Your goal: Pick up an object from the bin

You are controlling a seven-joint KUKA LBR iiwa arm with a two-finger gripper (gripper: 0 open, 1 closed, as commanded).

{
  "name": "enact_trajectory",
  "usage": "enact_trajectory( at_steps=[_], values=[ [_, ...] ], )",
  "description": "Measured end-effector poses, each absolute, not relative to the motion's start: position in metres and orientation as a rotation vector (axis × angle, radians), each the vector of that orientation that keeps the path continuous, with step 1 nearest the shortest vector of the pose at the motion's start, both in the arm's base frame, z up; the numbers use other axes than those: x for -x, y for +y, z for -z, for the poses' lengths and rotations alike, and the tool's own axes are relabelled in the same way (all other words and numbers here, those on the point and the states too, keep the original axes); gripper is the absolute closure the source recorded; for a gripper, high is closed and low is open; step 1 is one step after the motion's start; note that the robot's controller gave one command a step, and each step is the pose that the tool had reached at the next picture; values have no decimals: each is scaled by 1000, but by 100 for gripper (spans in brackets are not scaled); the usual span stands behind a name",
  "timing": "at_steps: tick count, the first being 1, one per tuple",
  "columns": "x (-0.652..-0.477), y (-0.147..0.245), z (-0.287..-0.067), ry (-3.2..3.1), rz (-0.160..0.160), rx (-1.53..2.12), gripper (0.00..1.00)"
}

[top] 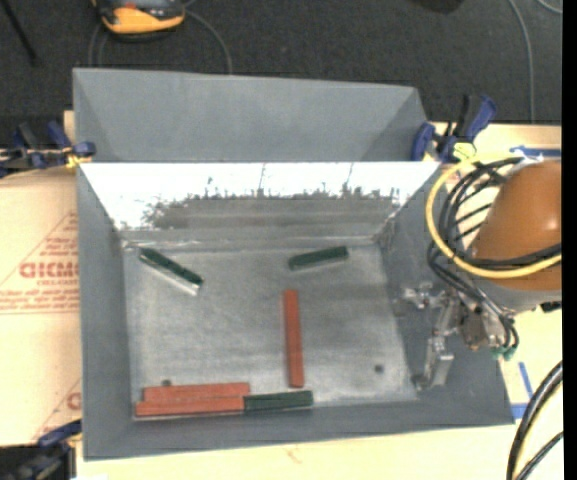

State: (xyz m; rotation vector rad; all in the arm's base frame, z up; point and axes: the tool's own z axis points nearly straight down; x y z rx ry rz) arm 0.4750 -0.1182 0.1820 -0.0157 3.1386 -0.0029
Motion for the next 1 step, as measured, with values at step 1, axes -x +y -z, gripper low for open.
enact_trajectory(
  at_steps=[1],
  values=[
    [-475, -118, -182, 3139, 3, 17, 0]
  ],
)
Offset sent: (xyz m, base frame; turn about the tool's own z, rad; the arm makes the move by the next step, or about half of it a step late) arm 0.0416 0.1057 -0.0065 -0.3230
